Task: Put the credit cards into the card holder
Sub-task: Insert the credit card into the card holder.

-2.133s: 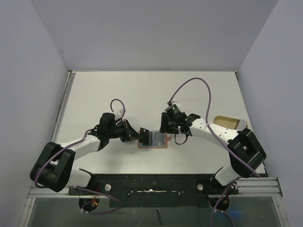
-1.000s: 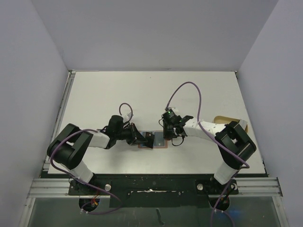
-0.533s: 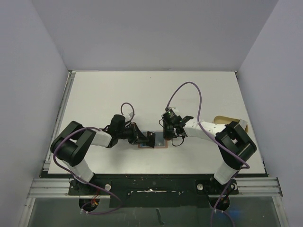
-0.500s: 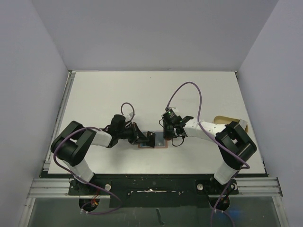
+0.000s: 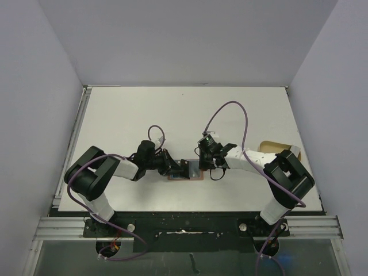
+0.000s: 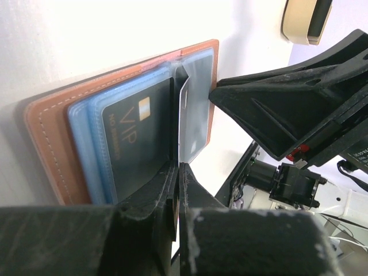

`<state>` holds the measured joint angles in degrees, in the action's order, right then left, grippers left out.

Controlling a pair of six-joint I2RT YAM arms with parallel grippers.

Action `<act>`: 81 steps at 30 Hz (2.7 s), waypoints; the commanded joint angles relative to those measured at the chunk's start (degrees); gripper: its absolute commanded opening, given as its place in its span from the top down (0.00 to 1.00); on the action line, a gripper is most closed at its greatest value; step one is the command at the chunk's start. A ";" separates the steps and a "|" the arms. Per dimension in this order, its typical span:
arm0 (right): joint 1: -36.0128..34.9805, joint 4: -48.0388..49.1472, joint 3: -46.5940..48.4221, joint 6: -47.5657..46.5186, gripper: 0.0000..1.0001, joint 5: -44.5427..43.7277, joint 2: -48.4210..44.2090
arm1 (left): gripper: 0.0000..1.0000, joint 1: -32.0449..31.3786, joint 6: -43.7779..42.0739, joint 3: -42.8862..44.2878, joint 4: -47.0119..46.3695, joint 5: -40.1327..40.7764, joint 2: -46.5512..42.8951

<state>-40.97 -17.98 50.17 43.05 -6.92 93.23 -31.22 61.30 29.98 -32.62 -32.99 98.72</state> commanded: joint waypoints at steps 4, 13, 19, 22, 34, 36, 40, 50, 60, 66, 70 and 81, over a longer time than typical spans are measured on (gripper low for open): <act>-0.74 -0.88 -1.99 0.87 0.80 -1.34 -1.97 | 1.00 -0.49 -0.21 0.43 -2.72 4.28 0.12; -1.04 -1.19 -2.36 1.62 0.81 -1.47 -2.59 | 1.00 -0.56 0.64 -0.89 -4.20 5.92 -0.62; -1.04 -0.73 -3.23 2.62 0.81 -2.03 -3.58 | 1.00 -1.21 1.43 -1.30 -5.75 5.92 -0.60; -1.04 0.43 -3.86 3.36 0.82 -1.98 -3.63 | 1.00 -1.66 1.92 -1.67 -6.28 5.92 -0.60; -1.02 0.55 -4.71 3.75 0.82 -2.51 -5.49 | 0.68 -2.32 -4.27 1.89 7.01 11.03 -5.24; -1.09 0.73 -4.88 3.67 0.83 -2.48 -5.51 | 0.67 -2.41 -4.73 2.02 8.13 11.62 -5.82; -1.05 0.93 -5.40 3.45 0.83 -2.31 -5.71 | 0.66 -2.51 -6.11 3.18 11.27 13.63 -6.33; -1.03 2.09 -6.86 3.46 0.84 -2.27 -6.68 | 0.65 -4.57 -8.87 5.99 17.67 18.14 -6.88; -1.11 3.12 -6.92 4.02 0.86 -1.44 -6.77 | 0.67 -5.84 -4.38 4.74 13.76 18.94 -5.63; -1.71 4.40 -8.34 5.31 0.87 -0.82 -7.51 | 0.69 -7.17 -1.51 4.30 10.88 18.61 -3.35; -2.10 4.49 -8.60 5.73 0.87 -1.03 -7.67 | 0.68 -7.91 -2.51 5.55 13.41 20.68 -3.97; -2.10 3.25 -8.73 5.25 0.87 -2.66 -9.31 | 0.61 -7.94 -9.27 10.27 28.33 30.39 -8.66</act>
<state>-42.52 -15.11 41.98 48.14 -7.99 86.46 -39.29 56.12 38.61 -12.01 -9.04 92.66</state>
